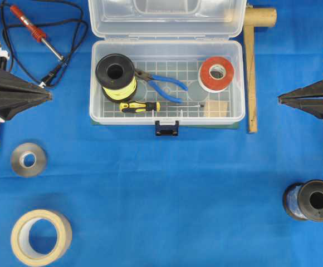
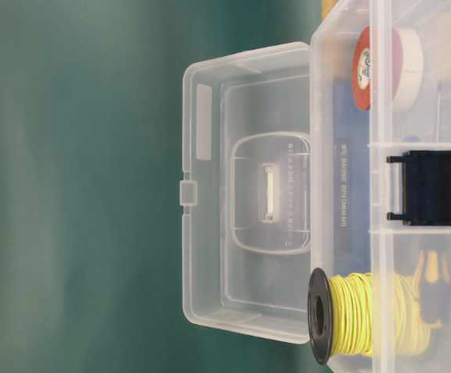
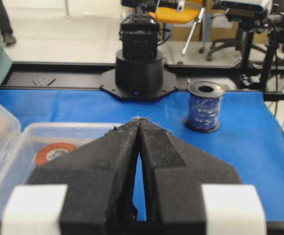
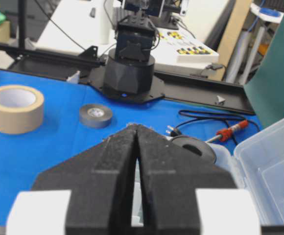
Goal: Pick the nipper from the toolbox among several items.
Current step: 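Move the right gripper over the toolbox toward the blue-handled pliers, then lower the right gripper and close it on the blue-handled pliers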
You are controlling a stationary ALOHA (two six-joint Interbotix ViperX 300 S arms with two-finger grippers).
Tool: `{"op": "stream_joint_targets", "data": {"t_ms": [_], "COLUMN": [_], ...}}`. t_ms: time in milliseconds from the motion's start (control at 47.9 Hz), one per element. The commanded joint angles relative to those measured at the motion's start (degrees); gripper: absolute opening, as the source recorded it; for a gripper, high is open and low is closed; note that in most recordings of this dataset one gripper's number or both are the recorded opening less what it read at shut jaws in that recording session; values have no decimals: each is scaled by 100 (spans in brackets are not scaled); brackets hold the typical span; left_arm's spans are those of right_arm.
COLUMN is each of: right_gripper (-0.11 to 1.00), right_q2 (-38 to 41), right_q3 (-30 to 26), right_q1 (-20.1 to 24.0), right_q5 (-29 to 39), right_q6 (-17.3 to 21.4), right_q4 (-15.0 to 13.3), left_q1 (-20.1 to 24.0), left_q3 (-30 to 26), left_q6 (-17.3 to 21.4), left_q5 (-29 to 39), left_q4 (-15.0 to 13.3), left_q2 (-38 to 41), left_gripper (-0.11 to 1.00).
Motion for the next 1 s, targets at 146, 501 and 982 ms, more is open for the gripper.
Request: {"op": "stream_joint_targets", "data": {"t_ms": [146,501,982], "right_gripper": [0,0,71], "right_q2": [387,2294,5528], "right_q3": [-606,-2250,-4351], "right_q1": [-439,-1301,-1652], "right_q5": [668,2549,4148], "right_q6": [62,44,-246], "right_q4": [18,9,-114], "left_q1": [0,0,9], "left_q3": [-114,-97,-62], "left_q6": [114,114,105], "left_q5": [-97,-97,-132], "left_q4": [-149,-167,-167], "left_q2": [9,35,53], "left_gripper": [0,0,0]}}
